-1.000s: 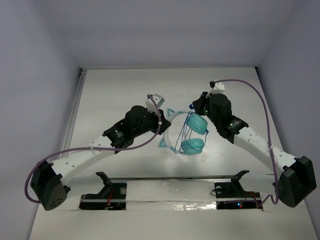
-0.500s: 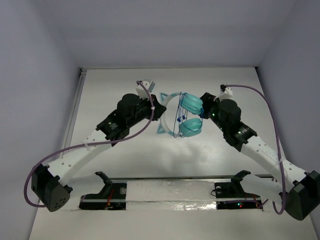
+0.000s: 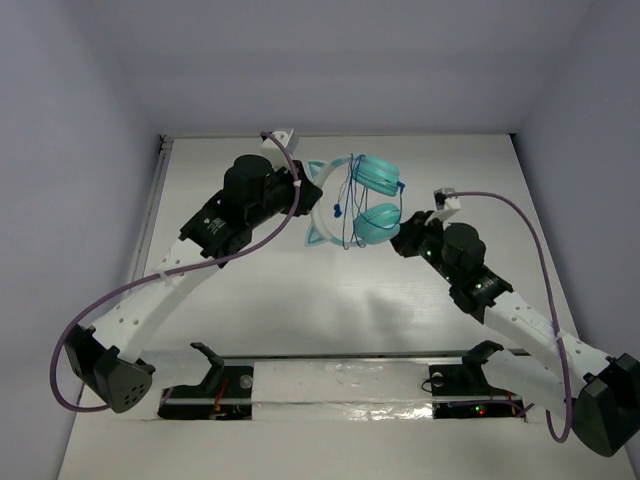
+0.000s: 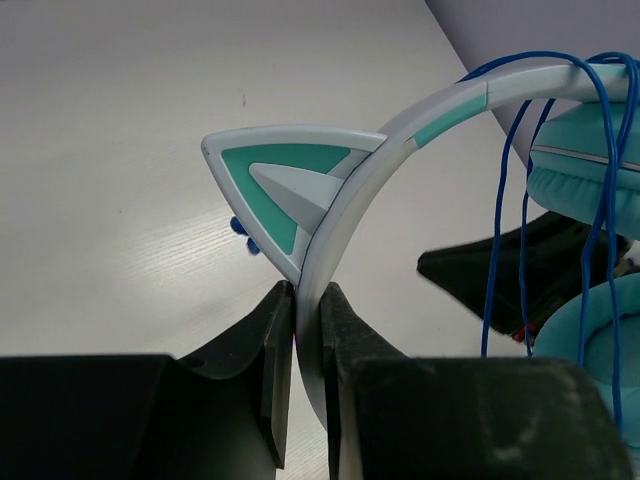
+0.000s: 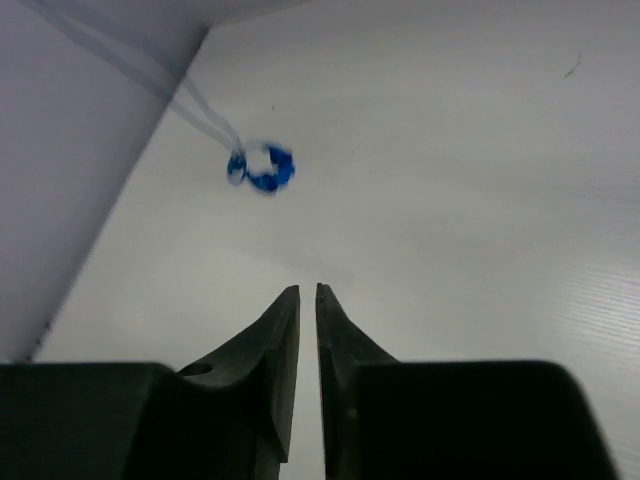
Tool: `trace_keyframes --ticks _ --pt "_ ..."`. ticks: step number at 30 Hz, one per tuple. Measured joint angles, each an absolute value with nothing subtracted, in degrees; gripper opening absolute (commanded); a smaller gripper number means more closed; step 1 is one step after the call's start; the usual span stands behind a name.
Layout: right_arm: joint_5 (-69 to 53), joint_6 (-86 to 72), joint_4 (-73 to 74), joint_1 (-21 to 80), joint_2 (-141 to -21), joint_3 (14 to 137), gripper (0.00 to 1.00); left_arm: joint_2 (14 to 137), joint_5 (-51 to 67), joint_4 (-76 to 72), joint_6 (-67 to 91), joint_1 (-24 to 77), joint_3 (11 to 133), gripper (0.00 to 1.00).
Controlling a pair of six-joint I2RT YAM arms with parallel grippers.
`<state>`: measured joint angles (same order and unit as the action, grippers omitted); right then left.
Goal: Wrap the headphones
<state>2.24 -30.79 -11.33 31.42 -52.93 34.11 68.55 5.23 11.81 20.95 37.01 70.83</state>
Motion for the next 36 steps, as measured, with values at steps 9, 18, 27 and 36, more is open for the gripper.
trace_keyframes --ticks 9,18,27,36 --pt "-5.72 -20.82 -25.02 31.40 -54.87 28.23 0.67 71.07 4.05 20.18 18.59 36.86 80.44 0.00" --pt "-9.02 -15.03 -29.82 31.40 -65.21 32.95 0.72 71.46 5.37 24.29 18.26 36.86 81.89 0.00" --pt "-19.11 -14.52 -33.58 31.40 -73.43 37.32 0.73 71.46 6.26 26.65 18.09 36.86 81.91 0.00" --pt "-21.65 -13.21 -35.68 31.40 -78.61 41.41 0.72 71.46 7.79 27.09 18.09 36.84 81.91 0.00"
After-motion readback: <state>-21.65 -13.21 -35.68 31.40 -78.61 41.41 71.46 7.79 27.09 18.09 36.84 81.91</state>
